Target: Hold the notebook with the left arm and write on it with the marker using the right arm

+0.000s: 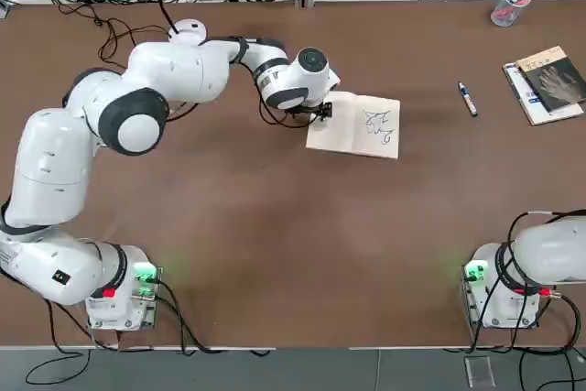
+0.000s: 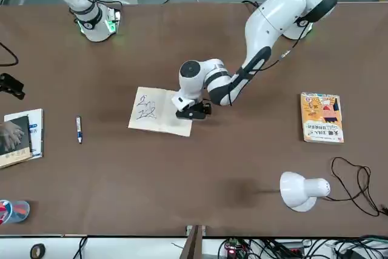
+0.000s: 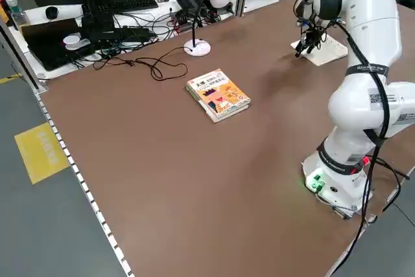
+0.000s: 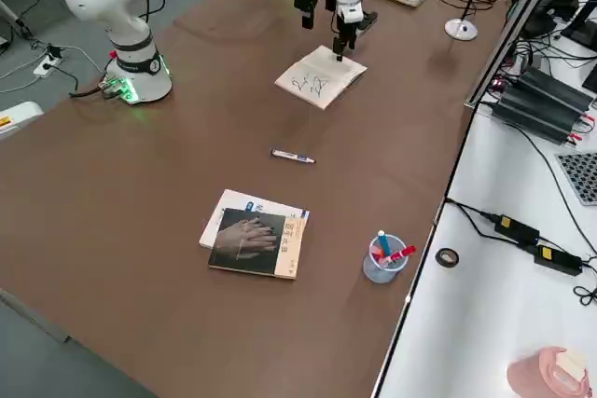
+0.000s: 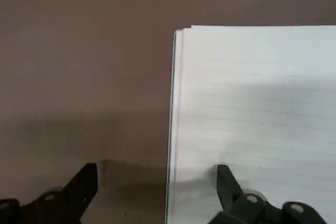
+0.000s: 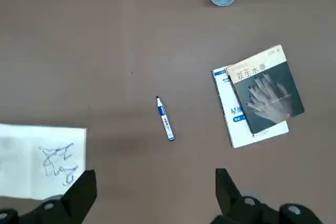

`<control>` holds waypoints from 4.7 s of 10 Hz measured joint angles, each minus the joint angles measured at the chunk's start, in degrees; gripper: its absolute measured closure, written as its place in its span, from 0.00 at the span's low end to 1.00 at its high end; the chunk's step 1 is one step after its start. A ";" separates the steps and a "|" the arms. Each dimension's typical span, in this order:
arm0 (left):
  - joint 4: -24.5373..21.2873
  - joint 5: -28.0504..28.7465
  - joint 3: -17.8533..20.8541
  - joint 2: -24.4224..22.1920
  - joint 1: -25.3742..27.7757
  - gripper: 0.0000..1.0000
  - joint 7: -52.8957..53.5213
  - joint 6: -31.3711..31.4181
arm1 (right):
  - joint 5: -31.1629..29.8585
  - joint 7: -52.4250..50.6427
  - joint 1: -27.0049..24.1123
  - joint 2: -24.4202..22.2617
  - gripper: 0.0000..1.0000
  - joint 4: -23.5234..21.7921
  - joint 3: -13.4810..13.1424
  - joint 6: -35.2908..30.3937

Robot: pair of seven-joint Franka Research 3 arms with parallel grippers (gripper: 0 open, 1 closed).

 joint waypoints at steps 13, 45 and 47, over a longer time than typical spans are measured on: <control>0.44 0.00 0.30 0.03 -0.03 0.00 0.05 0.04 | 0.01 -17.49 -7.99 10.84 0.00 -9.65 3.59 18.95; 0.64 0.00 0.86 0.08 -0.05 0.00 2.07 0.07 | 2.62 -29.15 -17.65 21.24 0.00 -42.53 11.34 64.14; 0.64 0.00 0.87 0.08 -0.05 0.00 2.09 0.07 | 2.62 -29.15 -17.64 21.30 0.01 -42.87 11.34 64.14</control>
